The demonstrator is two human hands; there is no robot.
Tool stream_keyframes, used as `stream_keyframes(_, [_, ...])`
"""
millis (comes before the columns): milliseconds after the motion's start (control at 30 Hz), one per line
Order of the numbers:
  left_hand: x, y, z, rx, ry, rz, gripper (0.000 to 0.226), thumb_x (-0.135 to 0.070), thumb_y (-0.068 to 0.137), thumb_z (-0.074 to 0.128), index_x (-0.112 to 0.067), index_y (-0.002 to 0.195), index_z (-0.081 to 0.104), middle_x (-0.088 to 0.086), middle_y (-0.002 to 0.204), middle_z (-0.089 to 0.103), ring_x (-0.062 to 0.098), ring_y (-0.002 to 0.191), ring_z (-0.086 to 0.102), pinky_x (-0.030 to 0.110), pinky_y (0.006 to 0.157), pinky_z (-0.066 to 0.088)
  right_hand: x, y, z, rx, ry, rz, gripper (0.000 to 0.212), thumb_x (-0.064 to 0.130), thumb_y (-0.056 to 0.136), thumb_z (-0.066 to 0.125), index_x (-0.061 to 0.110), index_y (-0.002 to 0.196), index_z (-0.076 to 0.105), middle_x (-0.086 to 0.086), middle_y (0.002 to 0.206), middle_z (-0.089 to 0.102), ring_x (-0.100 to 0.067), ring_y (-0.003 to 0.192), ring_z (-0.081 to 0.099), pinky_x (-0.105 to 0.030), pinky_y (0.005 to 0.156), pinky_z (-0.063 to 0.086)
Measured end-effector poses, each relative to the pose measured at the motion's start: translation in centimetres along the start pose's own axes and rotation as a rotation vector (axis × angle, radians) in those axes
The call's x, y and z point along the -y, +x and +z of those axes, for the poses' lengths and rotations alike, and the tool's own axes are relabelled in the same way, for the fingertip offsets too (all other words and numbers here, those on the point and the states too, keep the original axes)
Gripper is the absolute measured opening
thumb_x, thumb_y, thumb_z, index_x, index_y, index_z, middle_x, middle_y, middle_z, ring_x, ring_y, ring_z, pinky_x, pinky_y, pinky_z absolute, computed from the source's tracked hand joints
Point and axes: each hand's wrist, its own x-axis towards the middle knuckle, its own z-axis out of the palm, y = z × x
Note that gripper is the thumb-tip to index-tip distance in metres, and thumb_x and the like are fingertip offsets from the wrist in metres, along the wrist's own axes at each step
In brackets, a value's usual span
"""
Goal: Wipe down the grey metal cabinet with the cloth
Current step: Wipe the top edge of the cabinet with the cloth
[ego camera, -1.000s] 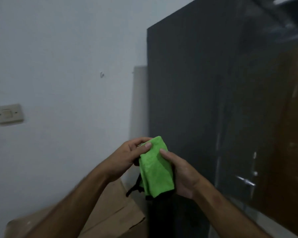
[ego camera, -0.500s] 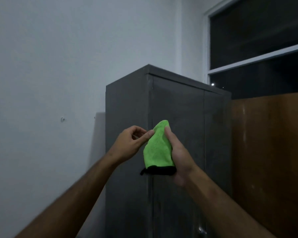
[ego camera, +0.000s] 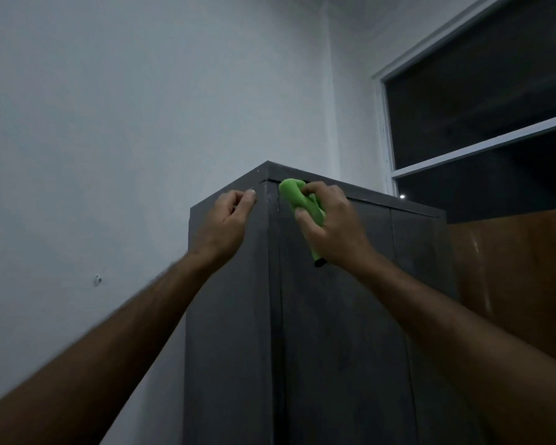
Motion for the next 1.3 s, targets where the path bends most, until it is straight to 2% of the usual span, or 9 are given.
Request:
stream_keyframes(67, [0.3,1.9,1.0,-0.063,-0.041,0.015,0.037,-0.041,0.114,0.036,-0.016,0.124,0.061,0.007,0.128,0.06,0.008,0.107,0.057,0.034,0.097,0.049,-1.3,2.1,0.7,0.001,-0.087,-0.092,0.037,0.038,0.098,0.062,0.024,0.132,0.056,-0.001,0.116,0.051,-0.014,0.088,0.056,-0.028,0.069,0.049])
stream_keyframes(233, [1.2,5.0,4.3,-0.156,-0.124,0.124,0.04,-0.031,0.116,0.029,-0.014,0.143,0.053,0.002,0.14,0.052,0.014,0.131,0.049,0.037,0.118,0.04,-4.6,6.0,2.1,-0.091,-0.195,-0.17,0.039,0.029,0.096,0.066,0.017,0.133,0.063,-0.01,0.124,0.054,-0.027,0.107,0.056,-0.048,0.093,0.051])
stream_keyframes(367, [2.2,6.9,6.0,-0.202,-0.211,0.134,0.051,-0.034,0.116,0.021,-0.012,0.156,0.044,0.005,0.157,0.048,0.015,0.147,0.041,0.043,0.127,0.031,-6.0,8.7,3.4,-0.067,-0.196,-0.159,0.042,0.031,0.1,0.061,0.022,0.142,0.059,-0.013,0.135,0.052,-0.031,0.118,0.053,-0.05,0.103,0.045])
stream_keyframes(633, [3.8,7.9,8.1,-0.23,-0.382,0.137,0.078,-0.068,0.097,0.021,-0.023,0.157,0.043,0.004,0.156,0.052,0.023,0.147,0.047,0.05,0.124,0.035,-9.8,7.1,3.5,0.068,-0.157,-0.557,0.04,0.031,0.096,0.06,0.025,0.135,0.065,-0.008,0.137,0.052,-0.029,0.112,0.056,-0.044,0.096,0.049])
stream_keyframes(867, [3.8,7.9,8.3,-0.194,-0.44,0.098,0.069,-0.06,0.106,0.014,-0.025,0.161,0.037,0.003,0.159,0.049,0.024,0.148,0.046,0.053,0.126,0.033,-8.5,10.9,4.4,-0.093,-0.014,-0.463,0.036,0.024,0.097,0.064,0.021,0.132,0.068,-0.01,0.129,0.054,-0.032,0.105,0.057,-0.048,0.089,0.052])
stream_keyframes(1000, [3.7,7.7,8.3,-0.201,-0.428,0.1,0.062,-0.06,0.108,0.011,-0.034,0.155,0.043,-0.013,0.143,0.064,0.013,0.138,0.057,0.047,0.12,0.043,-9.6,9.1,3.6,0.067,-0.046,-0.712,0.038,0.03,0.092,0.061,0.023,0.128,0.07,-0.007,0.124,0.056,-0.024,0.1,0.058,-0.036,0.079,0.052])
stream_keyframes(1100, [3.6,7.8,8.5,-0.235,-0.391,0.116,0.056,-0.06,0.109,0.008,-0.041,0.146,0.047,-0.034,0.128,0.067,0.0,0.129,0.061,0.033,0.11,0.049,-10.1,11.6,2.2,-0.034,-0.095,-0.611,0.032,0.027,0.093,0.063,0.024,0.122,0.073,-0.007,0.119,0.06,-0.028,0.095,0.06,-0.044,0.074,0.055])
stream_keyframes(1167, [3.4,7.7,8.5,-0.212,-0.364,0.125,0.055,-0.058,0.109,0.008,-0.041,0.142,0.05,-0.033,0.125,0.068,-0.004,0.124,0.063,0.021,0.098,0.053,-8.4,13.3,2.7,-0.082,-0.082,-0.563,0.032,0.029,0.094,0.06,0.026,0.125,0.071,-0.007,0.12,0.056,-0.028,0.096,0.058,-0.046,0.074,0.055])
stream_keyframes(1300, [3.8,7.6,8.3,-0.216,-0.331,0.141,0.064,-0.052,0.112,0.005,-0.027,0.145,0.054,-0.015,0.126,0.075,-0.004,0.12,0.066,0.009,0.09,0.052,-7.3,11.2,4.1,0.068,0.011,-0.77,0.034,0.027,0.091,0.061,0.026,0.123,0.072,-0.006,0.115,0.055,-0.022,0.089,0.059,-0.037,0.068,0.053])
